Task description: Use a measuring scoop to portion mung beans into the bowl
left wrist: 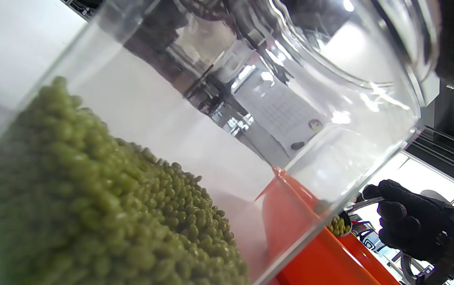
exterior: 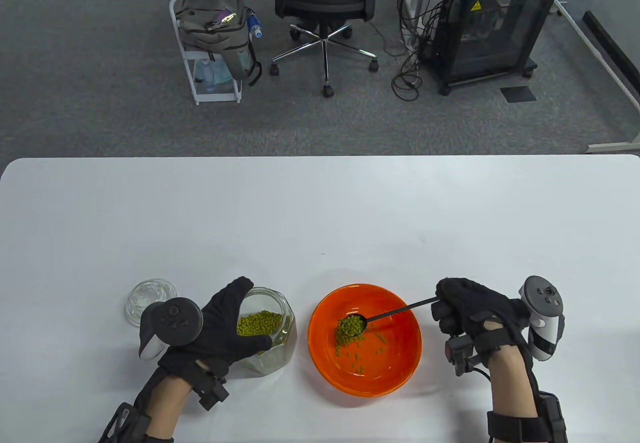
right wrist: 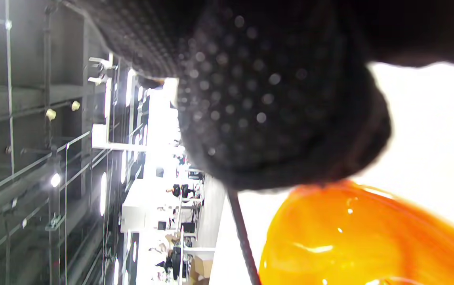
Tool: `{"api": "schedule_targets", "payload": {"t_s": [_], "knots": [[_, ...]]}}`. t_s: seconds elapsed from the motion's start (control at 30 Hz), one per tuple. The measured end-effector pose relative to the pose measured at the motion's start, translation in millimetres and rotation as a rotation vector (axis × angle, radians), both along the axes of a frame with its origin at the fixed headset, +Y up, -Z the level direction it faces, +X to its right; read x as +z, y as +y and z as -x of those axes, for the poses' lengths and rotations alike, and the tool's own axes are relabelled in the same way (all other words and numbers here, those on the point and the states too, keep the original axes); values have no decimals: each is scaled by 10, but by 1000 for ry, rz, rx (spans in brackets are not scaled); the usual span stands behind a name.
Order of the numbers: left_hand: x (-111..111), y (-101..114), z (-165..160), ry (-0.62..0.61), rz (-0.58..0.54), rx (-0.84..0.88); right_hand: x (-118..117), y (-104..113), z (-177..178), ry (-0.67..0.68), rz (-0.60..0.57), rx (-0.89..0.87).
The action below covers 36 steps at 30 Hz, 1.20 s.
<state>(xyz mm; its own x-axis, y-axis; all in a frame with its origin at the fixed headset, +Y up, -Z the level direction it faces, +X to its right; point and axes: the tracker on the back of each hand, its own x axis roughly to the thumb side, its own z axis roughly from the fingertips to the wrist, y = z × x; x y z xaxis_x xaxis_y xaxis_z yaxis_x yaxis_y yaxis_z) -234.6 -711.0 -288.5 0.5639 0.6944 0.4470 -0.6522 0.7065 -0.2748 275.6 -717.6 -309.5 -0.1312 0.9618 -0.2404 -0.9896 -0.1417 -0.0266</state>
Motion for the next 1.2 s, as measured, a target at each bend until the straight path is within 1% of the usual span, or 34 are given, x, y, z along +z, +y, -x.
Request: {"api": "schedule_targets", "payload": {"t_s": [0.2,0.27,0.43,0.6,0.83,0.93,1.2], "knots": [[0,-2,0,0,0,-1,19,103,163,69,-110,90],[0,-2,0,0,0,-1,35,145,210,74,-147,125],[-2,-2,1,-1,-1,-3,65,206,269,71,-194,200],[-2,-2,2,-2,-1,-5,69,213,297,79,-218,194],[-3,-3,2,-2,-2,-7,86,255,368,94,-292,246],[-3,-3,3,-2,-2,-8,89,266,388,105,-317,241],[-3,-3,3,-2,-2,-9,91,314,458,172,-434,279]]}}
